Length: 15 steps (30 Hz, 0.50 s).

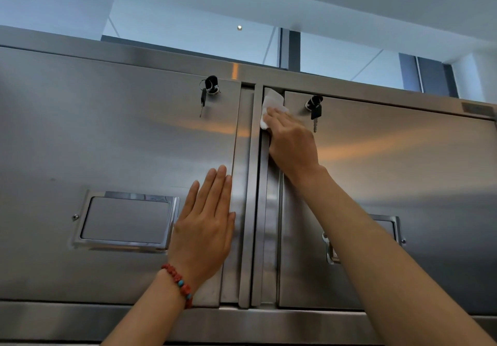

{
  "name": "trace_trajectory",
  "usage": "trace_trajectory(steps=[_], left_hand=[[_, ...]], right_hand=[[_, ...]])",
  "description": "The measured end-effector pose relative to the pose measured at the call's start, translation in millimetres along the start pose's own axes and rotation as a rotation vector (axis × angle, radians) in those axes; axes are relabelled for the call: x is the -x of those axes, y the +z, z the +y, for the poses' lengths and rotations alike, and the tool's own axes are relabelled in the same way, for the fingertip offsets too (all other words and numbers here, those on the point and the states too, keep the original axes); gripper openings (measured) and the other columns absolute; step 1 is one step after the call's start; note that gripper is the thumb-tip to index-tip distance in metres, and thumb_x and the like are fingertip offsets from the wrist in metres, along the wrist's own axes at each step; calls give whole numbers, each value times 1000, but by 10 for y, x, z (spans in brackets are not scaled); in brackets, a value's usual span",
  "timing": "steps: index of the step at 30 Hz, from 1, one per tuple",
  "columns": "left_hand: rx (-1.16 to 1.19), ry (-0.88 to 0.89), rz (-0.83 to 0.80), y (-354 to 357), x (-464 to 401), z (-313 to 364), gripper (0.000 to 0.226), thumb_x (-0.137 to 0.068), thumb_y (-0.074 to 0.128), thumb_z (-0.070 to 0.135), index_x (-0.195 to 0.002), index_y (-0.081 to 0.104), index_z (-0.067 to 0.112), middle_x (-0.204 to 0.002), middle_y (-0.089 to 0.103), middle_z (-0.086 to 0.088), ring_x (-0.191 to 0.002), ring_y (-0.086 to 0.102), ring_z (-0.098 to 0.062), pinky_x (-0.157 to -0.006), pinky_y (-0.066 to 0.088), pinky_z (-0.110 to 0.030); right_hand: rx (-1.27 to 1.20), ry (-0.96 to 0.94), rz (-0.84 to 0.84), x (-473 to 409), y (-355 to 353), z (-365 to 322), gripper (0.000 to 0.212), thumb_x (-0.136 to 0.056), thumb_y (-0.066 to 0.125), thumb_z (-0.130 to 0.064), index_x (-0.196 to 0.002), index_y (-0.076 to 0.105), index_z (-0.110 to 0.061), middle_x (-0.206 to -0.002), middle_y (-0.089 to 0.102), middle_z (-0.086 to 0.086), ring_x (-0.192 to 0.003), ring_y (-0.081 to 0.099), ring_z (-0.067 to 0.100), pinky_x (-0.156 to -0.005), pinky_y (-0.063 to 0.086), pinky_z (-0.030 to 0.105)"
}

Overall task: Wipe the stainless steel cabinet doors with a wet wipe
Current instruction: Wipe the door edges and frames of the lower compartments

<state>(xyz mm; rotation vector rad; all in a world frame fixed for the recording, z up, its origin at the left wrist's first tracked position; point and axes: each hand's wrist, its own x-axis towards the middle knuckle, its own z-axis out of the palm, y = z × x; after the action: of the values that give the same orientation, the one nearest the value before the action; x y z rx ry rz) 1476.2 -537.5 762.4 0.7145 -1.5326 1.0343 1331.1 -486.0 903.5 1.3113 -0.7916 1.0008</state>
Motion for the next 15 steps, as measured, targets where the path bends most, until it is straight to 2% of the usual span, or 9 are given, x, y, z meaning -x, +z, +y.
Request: trace_trajectory(steps=[5, 9, 15], left_hand=[[7, -2, -7, -18, 2, 6, 55, -99, 16, 30, -137, 38, -3, -146, 32, -20, -136, 30, -33, -111, 16, -43], [12, -6, 5, -6, 4, 5, 53, -95, 25, 28, -137, 38, -3, -146, 33, -20, -135, 31, -33, -111, 17, -43], [12, -5, -4, -4, 0, 2, 54, -95, 25, 28, -137, 37, -3, -146, 32, -20, -136, 30, -33, -110, 18, -44]], right_hand=[[27, -46, 24, 96, 26, 16, 35, -70, 68, 16, -105, 66, 11, -109, 65, 27, -101, 64, 39, -90, 47, 48], [46, -115, 60, 43, 29, 72, 36, -67, 68, 18, -103, 67, 12, -106, 66, 28, -99, 65, 39, -89, 48, 49], [81, -190, 83, 17, 35, 143, 40, -63, 68, 21, -102, 67, 11, -105, 67, 27, -99, 65, 39, -89, 48, 48]])
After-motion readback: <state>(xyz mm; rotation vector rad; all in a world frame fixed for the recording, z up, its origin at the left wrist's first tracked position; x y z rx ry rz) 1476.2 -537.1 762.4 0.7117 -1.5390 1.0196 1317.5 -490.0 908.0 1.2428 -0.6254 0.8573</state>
